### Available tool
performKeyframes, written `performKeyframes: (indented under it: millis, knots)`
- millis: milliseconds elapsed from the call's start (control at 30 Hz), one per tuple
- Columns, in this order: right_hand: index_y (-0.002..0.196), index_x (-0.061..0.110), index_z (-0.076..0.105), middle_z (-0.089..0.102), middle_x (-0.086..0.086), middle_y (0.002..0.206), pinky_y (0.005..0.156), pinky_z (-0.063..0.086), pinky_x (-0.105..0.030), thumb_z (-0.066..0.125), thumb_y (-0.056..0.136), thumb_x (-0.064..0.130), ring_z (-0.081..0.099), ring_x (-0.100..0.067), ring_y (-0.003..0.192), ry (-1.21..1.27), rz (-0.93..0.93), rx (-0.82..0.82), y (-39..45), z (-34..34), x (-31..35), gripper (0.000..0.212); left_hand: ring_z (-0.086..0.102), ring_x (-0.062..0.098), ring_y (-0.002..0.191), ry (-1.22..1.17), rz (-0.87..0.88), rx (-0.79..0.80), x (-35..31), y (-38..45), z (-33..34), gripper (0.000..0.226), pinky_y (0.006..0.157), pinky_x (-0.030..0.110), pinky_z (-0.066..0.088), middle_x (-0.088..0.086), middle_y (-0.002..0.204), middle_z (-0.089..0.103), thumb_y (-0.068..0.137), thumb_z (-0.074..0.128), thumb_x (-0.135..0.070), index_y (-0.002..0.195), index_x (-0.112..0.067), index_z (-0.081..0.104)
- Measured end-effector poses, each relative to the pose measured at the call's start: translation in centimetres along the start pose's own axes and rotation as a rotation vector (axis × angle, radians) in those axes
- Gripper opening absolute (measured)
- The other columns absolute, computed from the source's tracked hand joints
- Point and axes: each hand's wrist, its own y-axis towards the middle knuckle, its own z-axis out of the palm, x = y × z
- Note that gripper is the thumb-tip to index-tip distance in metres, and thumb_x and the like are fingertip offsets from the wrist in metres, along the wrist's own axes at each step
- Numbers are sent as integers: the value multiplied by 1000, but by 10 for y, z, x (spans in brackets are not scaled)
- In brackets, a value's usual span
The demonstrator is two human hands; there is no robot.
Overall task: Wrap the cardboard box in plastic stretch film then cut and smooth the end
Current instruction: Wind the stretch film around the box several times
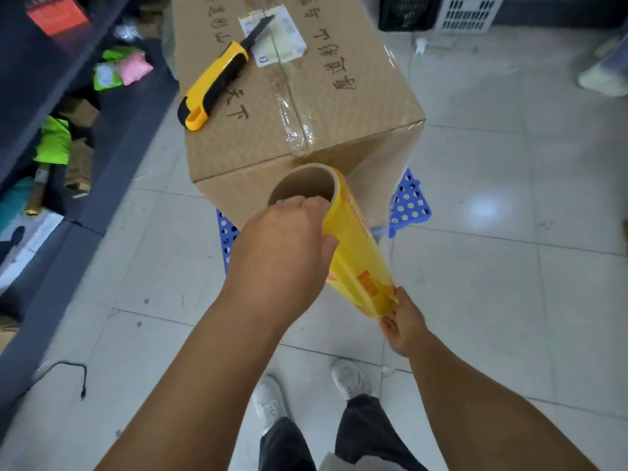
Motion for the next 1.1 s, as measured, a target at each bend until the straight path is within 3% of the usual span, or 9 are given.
performKeyframes:
  millis: [200,333,467,567,600,667,700,767,1100]
  knots:
    - [139,20,46,54,-6,131,53,45,-21,57,84,61,47,-13,68,72,-64,-56,-9,-5,-34,69,56,22,88,-11,167,40,28,-4,-8,21,65,31,39,0,103,60,89,53,-30,108,-21,54]
    - [141,16,43,56,-4,120,47,44,-17,56,85,59,43,-10,64,147,-111,-66,-17,1,-71,71,57,24,90,14,270,72,50,-13,-14,20,63,30,35,0,103,59,89,52,-33,104,-20,52]
    - [139,15,46,52,-2,104,54,42,-19,56,88,54,43,-11,65,183,-133,-83,-27,10,-104,65,57,23,88,47,327,72,68,-27,-20,18,62,29,33,1,99,60,89,52,-35,98,-20,51]
    - [135,15,49,52,-1,86,38,39,-17,54,91,49,40,-12,60,194,-133,-58,-41,15,-120,56,57,25,90,59,319,63,78,-35,-23,23,62,31,33,3,100,61,88,53,-37,103,-19,52]
    - [136,16,48,56,-2,92,42,42,-18,54,92,49,44,-13,63,202,-133,-49,-46,16,-125,55,57,25,92,61,314,62,80,-38,-24,26,63,30,34,3,102,61,88,54,-37,107,-19,53]
    - [141,18,44,56,-5,126,73,50,-26,53,91,52,57,-20,91,209,-129,-31,-51,18,-134,61,57,26,94,59,305,58,84,-46,-26,31,64,30,34,4,107,62,89,54,-35,114,-17,53]
    - [143,20,40,50,-6,138,91,48,-31,54,90,52,56,-24,109,205,-129,-34,-53,18,-139,64,57,26,94,60,296,54,86,-49,-27,33,65,30,34,5,108,62,88,55,-34,117,-17,52]
    - [146,20,36,45,-8,145,107,37,-35,55,90,52,50,-26,125,205,-124,-40,-58,18,-149,67,53,26,83,61,268,47,90,-57,-31,34,64,31,34,6,104,63,88,56,-32,117,-16,53]
    - [146,13,34,40,-10,149,112,33,-36,55,93,42,43,-27,132,237,-137,-14,-79,37,-198,64,42,19,70,69,236,54,128,-82,-44,22,60,30,34,0,79,49,86,56,-29,104,-16,57]
